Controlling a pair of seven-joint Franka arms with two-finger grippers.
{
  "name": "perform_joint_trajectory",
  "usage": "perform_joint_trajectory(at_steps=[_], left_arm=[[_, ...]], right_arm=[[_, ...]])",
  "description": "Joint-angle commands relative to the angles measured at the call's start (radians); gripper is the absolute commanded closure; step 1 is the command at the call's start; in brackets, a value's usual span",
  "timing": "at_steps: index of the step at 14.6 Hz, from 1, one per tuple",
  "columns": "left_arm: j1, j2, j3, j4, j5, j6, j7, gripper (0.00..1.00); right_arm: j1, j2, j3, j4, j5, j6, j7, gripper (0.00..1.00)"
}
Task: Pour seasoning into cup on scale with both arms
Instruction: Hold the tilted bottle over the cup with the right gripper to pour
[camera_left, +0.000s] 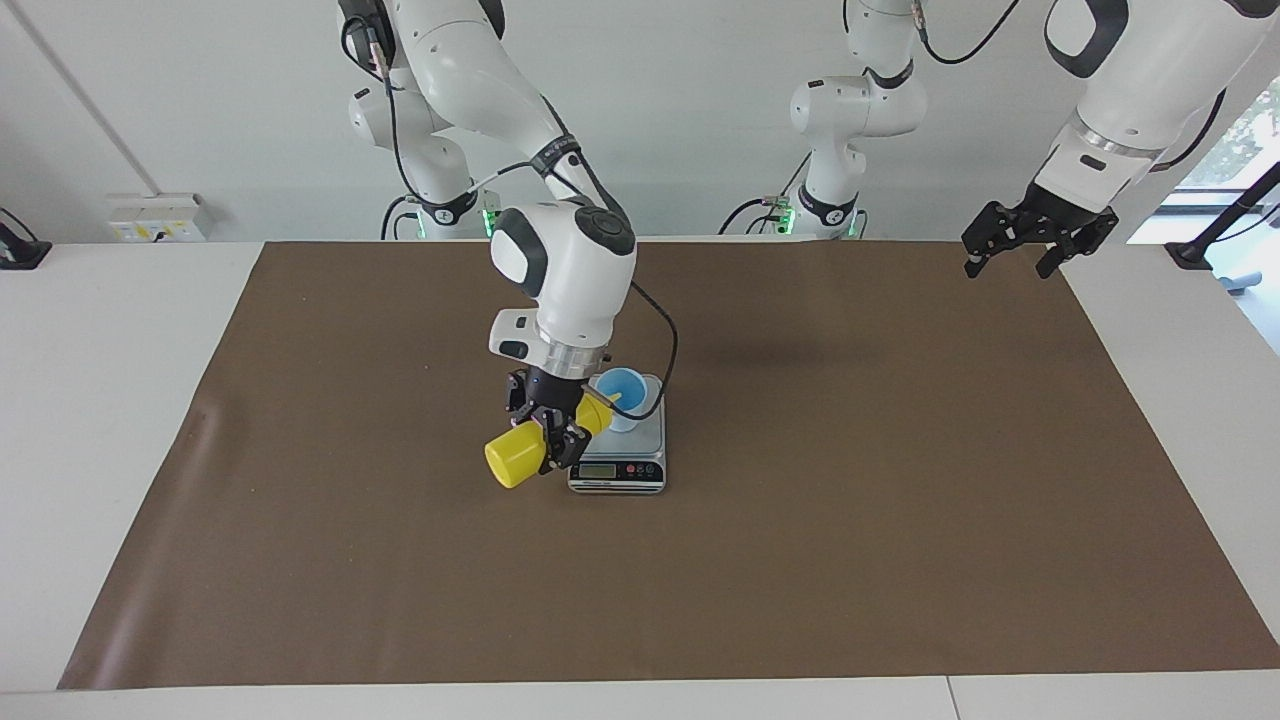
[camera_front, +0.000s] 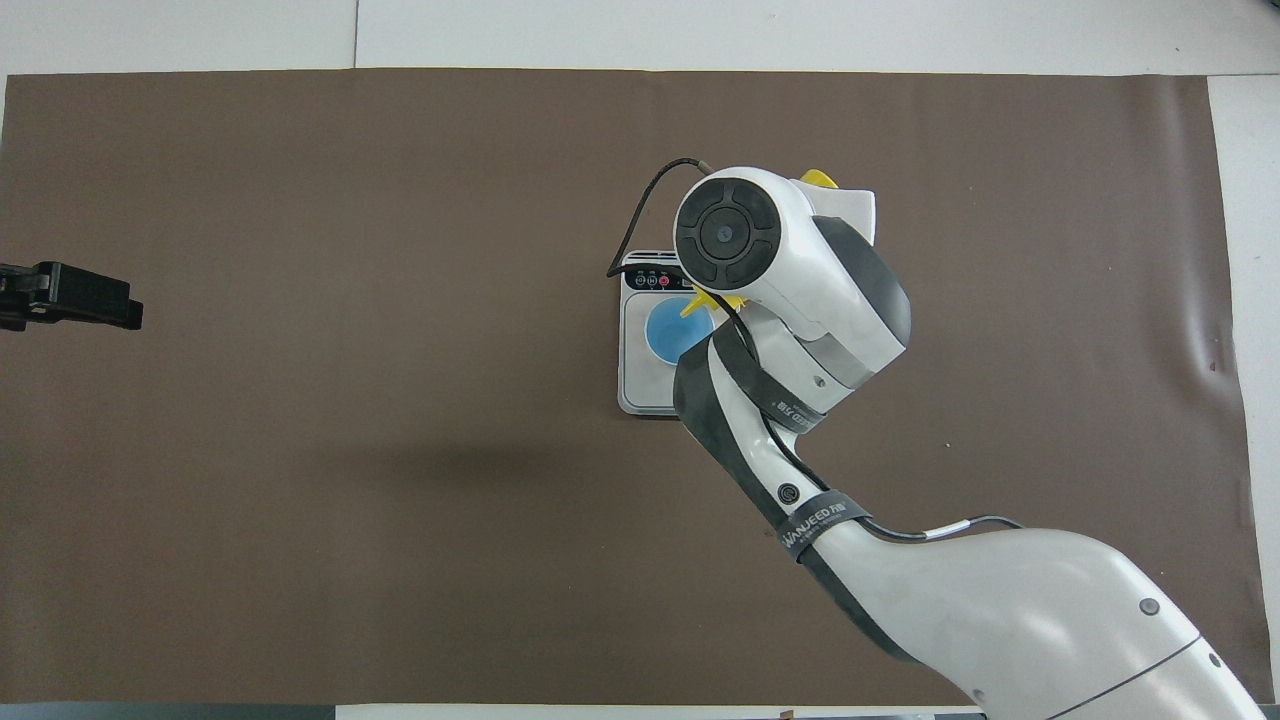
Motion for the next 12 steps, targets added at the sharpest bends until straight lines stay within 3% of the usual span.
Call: perform_joint_trajectory(at_steps=[1, 8, 12], left_arm=[[0.011, 0.002, -0.004, 0.006, 0.016, -0.014, 0.011, 0.00], [0.014, 0.002, -0.004, 0.006, 0.016, -0.012, 0.011, 0.00], [0.013, 0.002, -0.004, 0.006, 0.016, -0.012, 0.011, 0.00]], right_arm=[[-0.003, 0.007, 0.001, 0.025, -0.043, -0.017, 0.012, 1.00], [-0.010, 0.006, 0.001, 0.029, -0.051, -0.029, 0.008, 1.00], [-0.035, 0.015, 0.001, 0.098, 0.095, -0.070, -0.007, 1.00]])
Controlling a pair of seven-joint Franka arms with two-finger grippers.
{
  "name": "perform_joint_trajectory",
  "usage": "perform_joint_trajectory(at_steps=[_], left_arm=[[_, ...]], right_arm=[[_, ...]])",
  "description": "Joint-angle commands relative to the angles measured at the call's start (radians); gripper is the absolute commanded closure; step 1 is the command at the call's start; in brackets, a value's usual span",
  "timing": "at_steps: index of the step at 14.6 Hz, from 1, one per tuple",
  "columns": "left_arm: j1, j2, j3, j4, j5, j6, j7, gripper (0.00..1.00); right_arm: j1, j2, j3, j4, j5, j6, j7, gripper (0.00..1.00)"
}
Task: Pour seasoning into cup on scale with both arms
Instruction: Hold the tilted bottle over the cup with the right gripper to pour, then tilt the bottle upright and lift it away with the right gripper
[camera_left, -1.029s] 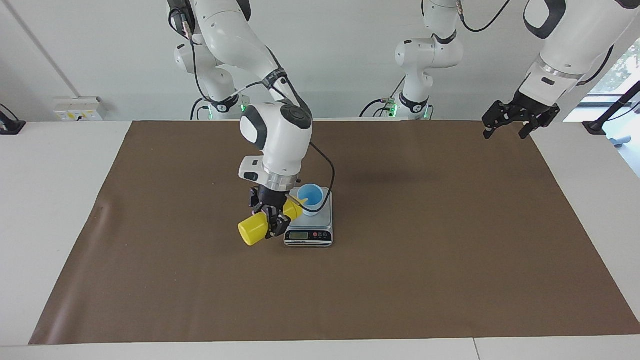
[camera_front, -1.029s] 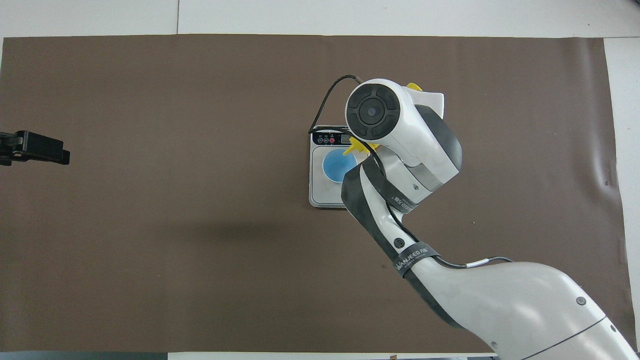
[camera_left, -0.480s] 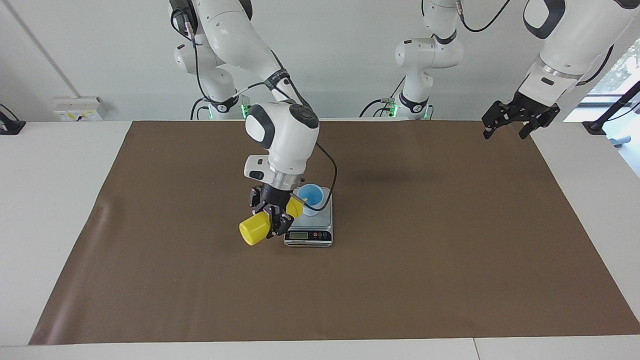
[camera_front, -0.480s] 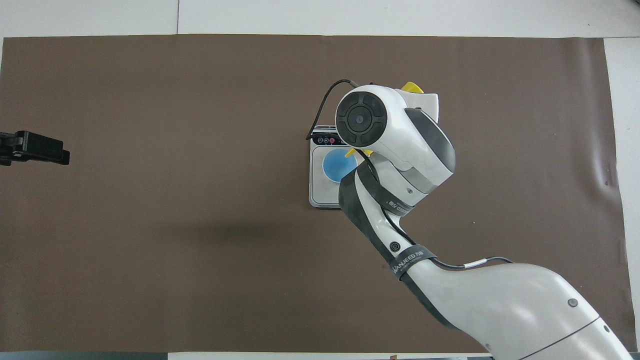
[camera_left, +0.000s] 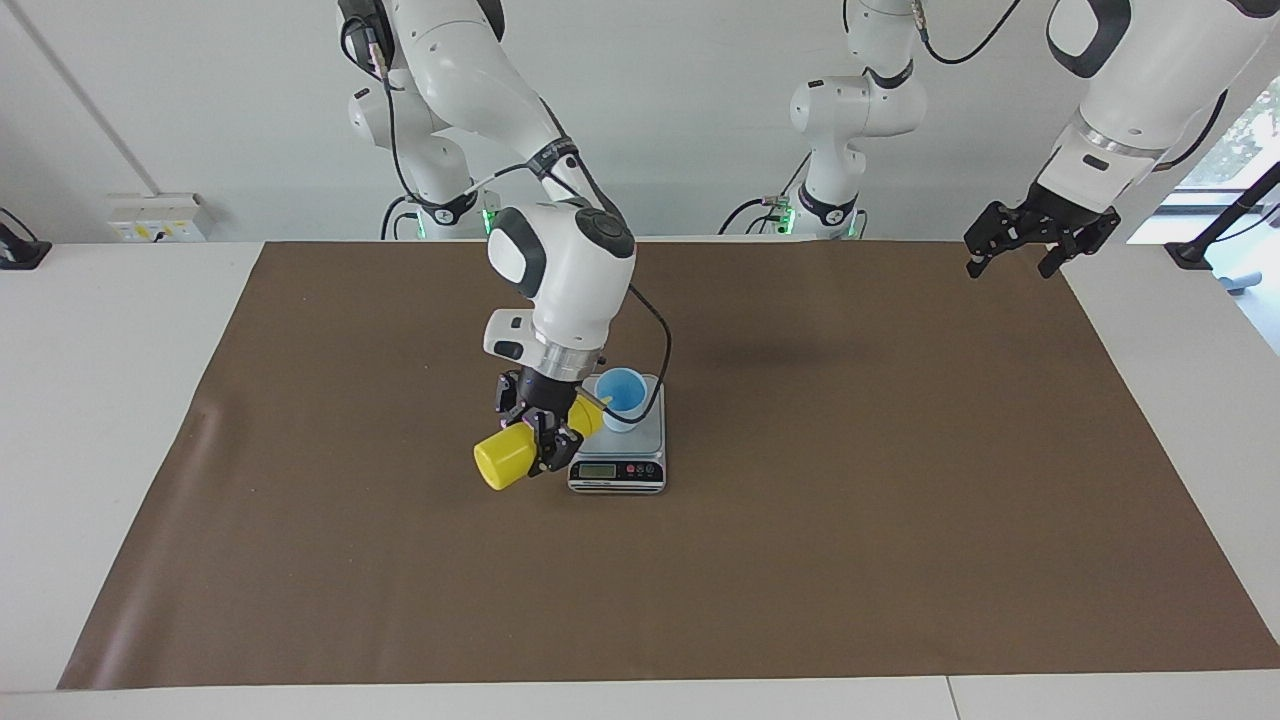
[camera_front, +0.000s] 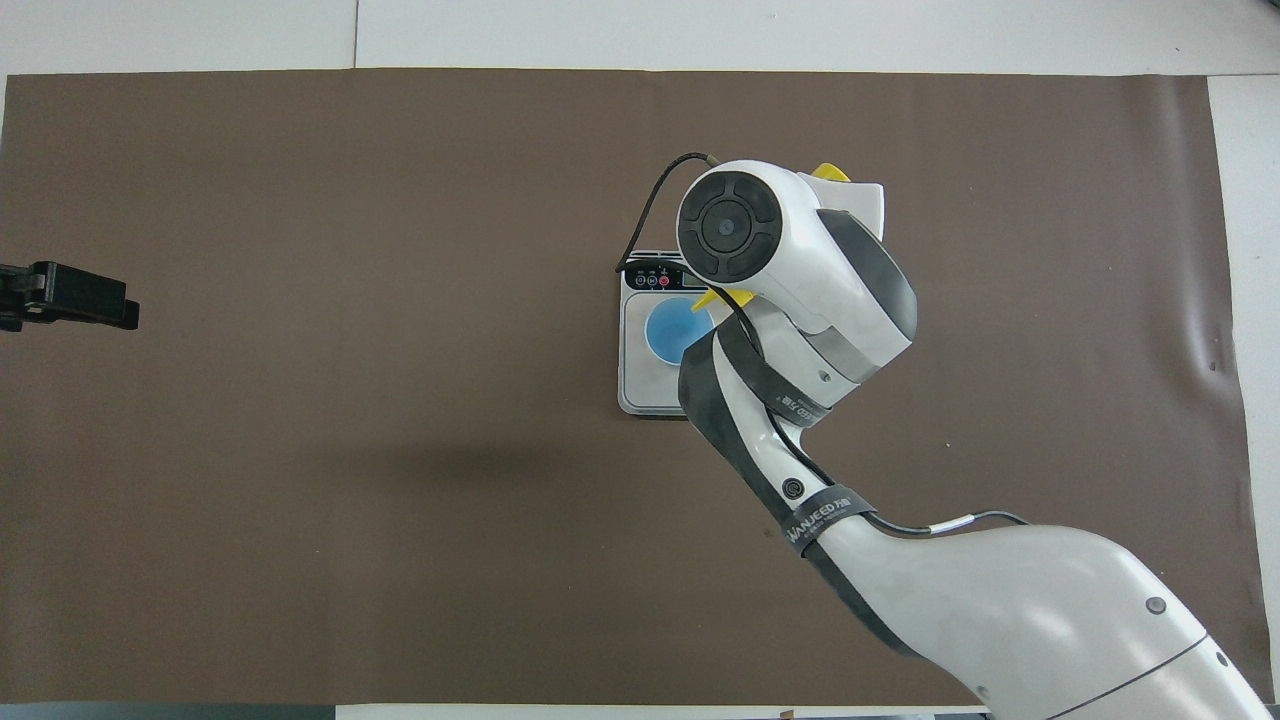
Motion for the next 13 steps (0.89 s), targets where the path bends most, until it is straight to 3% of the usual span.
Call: perform_joint_trajectory(at_steps=[1, 4, 6, 10, 13], left_arm=[[0.012, 0.002, -0.007, 0.006, 0.015, -0.012, 0.011, 0.00], [0.013, 0.002, -0.007, 0.006, 0.015, -0.012, 0.011, 0.00], [0.012, 0.002, -0.007, 0.006, 0.015, -0.012, 0.011, 0.00], [0.013, 0.002, -0.007, 0.006, 0.015, -0.012, 0.011, 0.00], [0.012, 0.002, -0.007, 0.006, 0.015, -0.012, 0.011, 0.00]], right_arm=[[-0.046, 0.010, 0.006, 0.079, 0.125, -0.034, -0.025, 1.00], [-0.129, 0.008, 0.006, 0.128, 0.320, -0.066, -0.068, 1.00], [-0.216, 0.002, 0.006, 0.156, 0.522, -0.071, -0.109, 1.00], [-0.461, -0.010, 0.005, 0.154, 0.969, -0.172, -0.239, 1.00], [-0.609, -0.041, 0.005, 0.098, 1.155, -0.262, -0.278, 1.00]])
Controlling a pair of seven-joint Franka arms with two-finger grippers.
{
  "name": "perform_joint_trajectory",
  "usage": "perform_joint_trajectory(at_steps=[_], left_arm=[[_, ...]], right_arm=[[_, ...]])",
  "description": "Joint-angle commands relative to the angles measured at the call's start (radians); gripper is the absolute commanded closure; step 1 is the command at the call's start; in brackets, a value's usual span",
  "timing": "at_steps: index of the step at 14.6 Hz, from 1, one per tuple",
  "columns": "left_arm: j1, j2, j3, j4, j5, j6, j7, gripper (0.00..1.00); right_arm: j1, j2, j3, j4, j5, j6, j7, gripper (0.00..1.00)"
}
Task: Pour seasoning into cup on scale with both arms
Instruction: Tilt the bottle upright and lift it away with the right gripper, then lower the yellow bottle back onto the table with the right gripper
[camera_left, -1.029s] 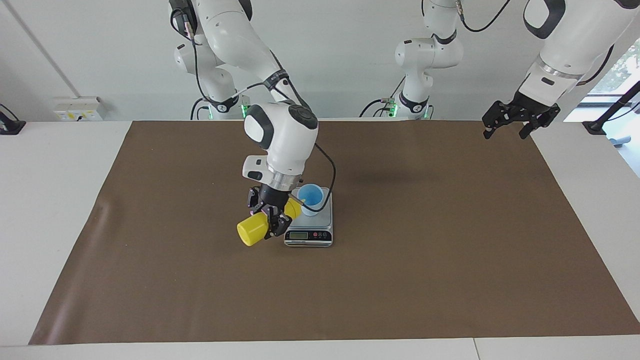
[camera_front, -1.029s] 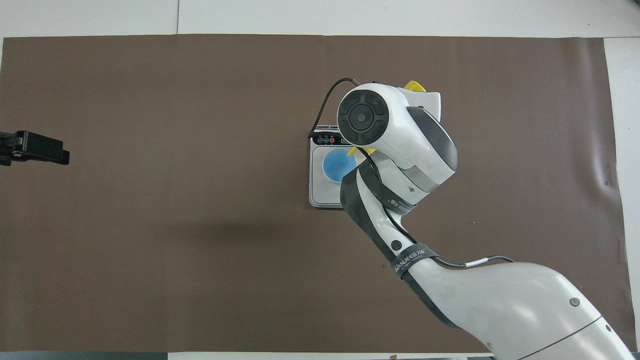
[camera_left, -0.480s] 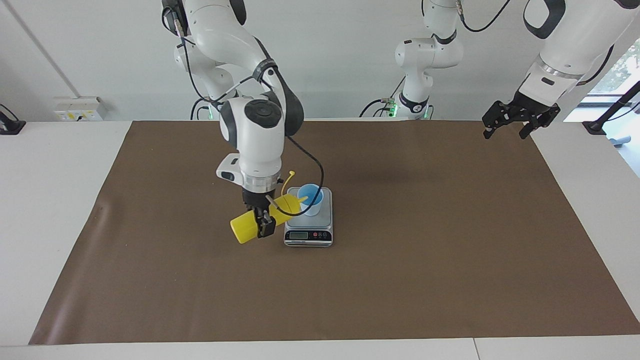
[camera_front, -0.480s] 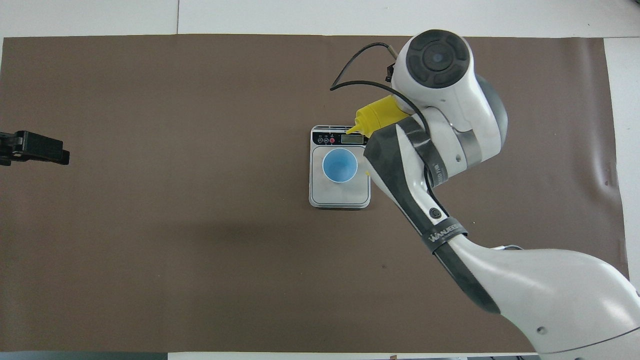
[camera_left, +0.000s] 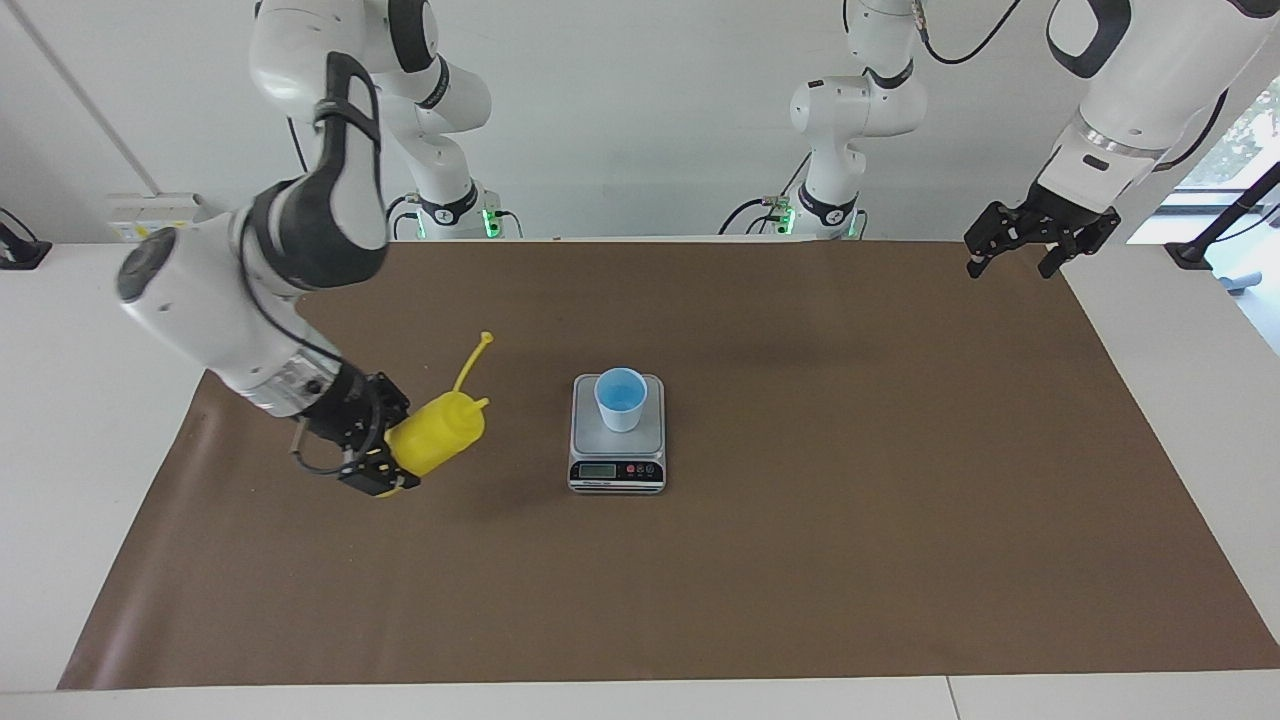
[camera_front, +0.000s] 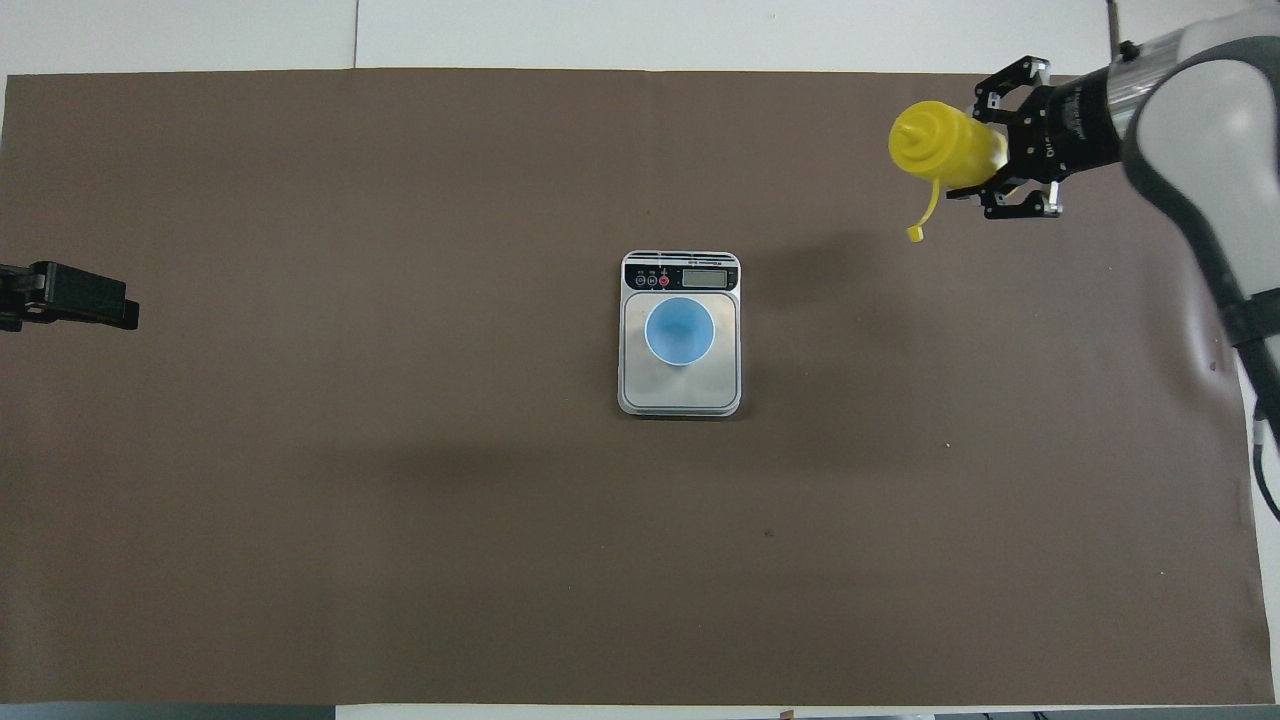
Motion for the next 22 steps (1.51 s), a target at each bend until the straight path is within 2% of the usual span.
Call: perform_joint_trajectory(at_steps=[1, 3, 6, 8, 13, 16, 22], left_arm=[[0.012, 0.002, -0.007, 0.006, 0.015, -0.012, 0.011, 0.00], [0.013, 0.002, -0.007, 0.006, 0.015, -0.013, 0.011, 0.00], [0.012, 0.002, -0.007, 0.006, 0.015, -0.013, 0.011, 0.00], [0.012, 0.002, -0.007, 0.006, 0.015, -0.014, 0.011, 0.00], [0.013, 0.002, -0.007, 0.006, 0.015, -0.013, 0.011, 0.00], [0.013, 0.002, -0.007, 0.006, 0.015, -0.014, 0.011, 0.00], [0.012, 0.002, -0.007, 0.006, 0.015, -0.013, 0.011, 0.00]], right_arm=[[-0.120, -0.059, 0.019, -0.099, 0.174, -0.045, -0.013, 1.00], [-0.191, -0.091, 0.019, -0.204, 0.290, -0.045, -0.019, 1.00], [-0.283, -0.081, 0.019, -0.359, 0.526, -0.080, -0.129, 1.00], [-0.326, -0.082, 0.019, -0.455, 0.617, -0.084, -0.188, 1.00], [-0.352, -0.110, 0.019, -0.632, 0.718, -0.075, -0.280, 1.00], [-0.350, -0.130, 0.017, -0.699, 0.724, -0.065, -0.332, 1.00], [-0.358, -0.104, 0.017, -0.726, 0.740, -0.055, -0.409, 1.00]])
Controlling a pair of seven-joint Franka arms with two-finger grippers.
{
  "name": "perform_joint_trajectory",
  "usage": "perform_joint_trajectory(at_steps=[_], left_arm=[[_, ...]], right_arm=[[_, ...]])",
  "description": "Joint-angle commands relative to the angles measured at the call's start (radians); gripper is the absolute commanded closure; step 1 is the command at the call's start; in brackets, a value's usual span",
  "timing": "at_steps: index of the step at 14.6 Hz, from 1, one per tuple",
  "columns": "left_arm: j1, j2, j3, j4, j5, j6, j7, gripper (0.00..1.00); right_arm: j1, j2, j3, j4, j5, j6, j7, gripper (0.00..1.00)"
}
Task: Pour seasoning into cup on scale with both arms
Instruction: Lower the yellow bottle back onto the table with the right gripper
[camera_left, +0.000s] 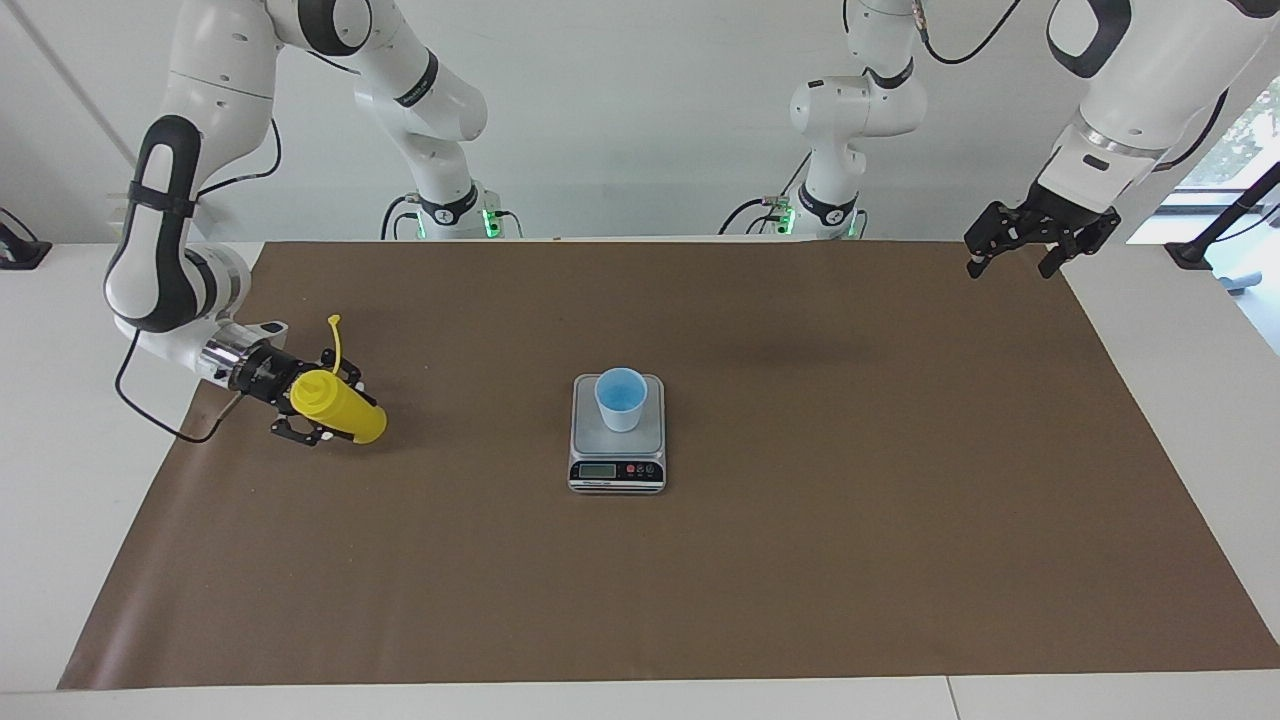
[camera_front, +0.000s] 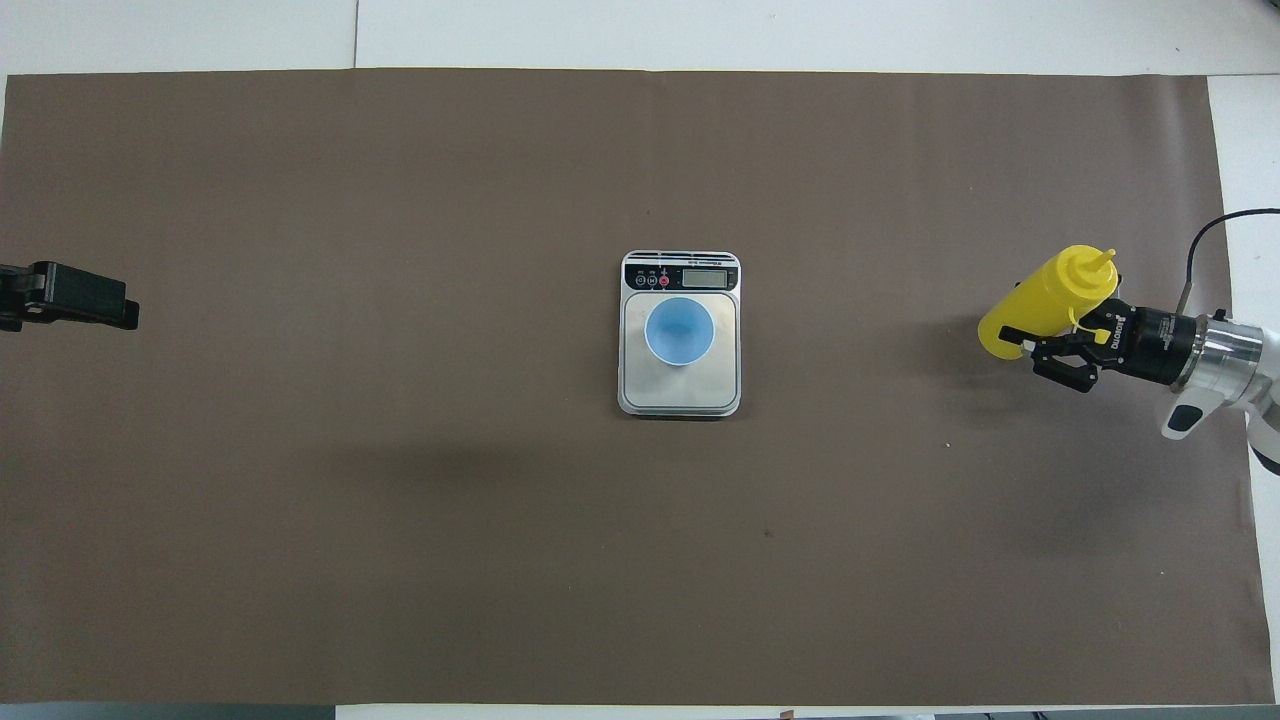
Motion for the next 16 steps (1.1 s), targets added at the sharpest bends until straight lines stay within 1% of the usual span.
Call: perform_joint_trajectory(at_steps=[1, 5, 13, 16], left_arm=[[0.013, 0.002, -0.007, 0.006, 0.015, -0.012, 0.011, 0.00], [0.012, 0.002, -0.007, 0.006, 0.015, -0.013, 0.011, 0.00], [0.012, 0.002, -0.007, 0.006, 0.015, -0.012, 0.011, 0.00], [0.012, 0.002, -0.007, 0.006, 0.015, -0.012, 0.011, 0.00]], right_arm=[[-0.029, -0.001, 0.014, -0.025, 0.031, 0.000, -0.063, 1.00], [-0.049, 0.042, 0.012, -0.025, 0.031, -0.030, -0.143, 1.00], [-0.054, 0.042, 0.012, -0.023, 0.018, -0.043, -0.158, 1.00], [-0.046, 0.042, 0.012, -0.025, 0.015, -0.034, -0.230, 1.00]])
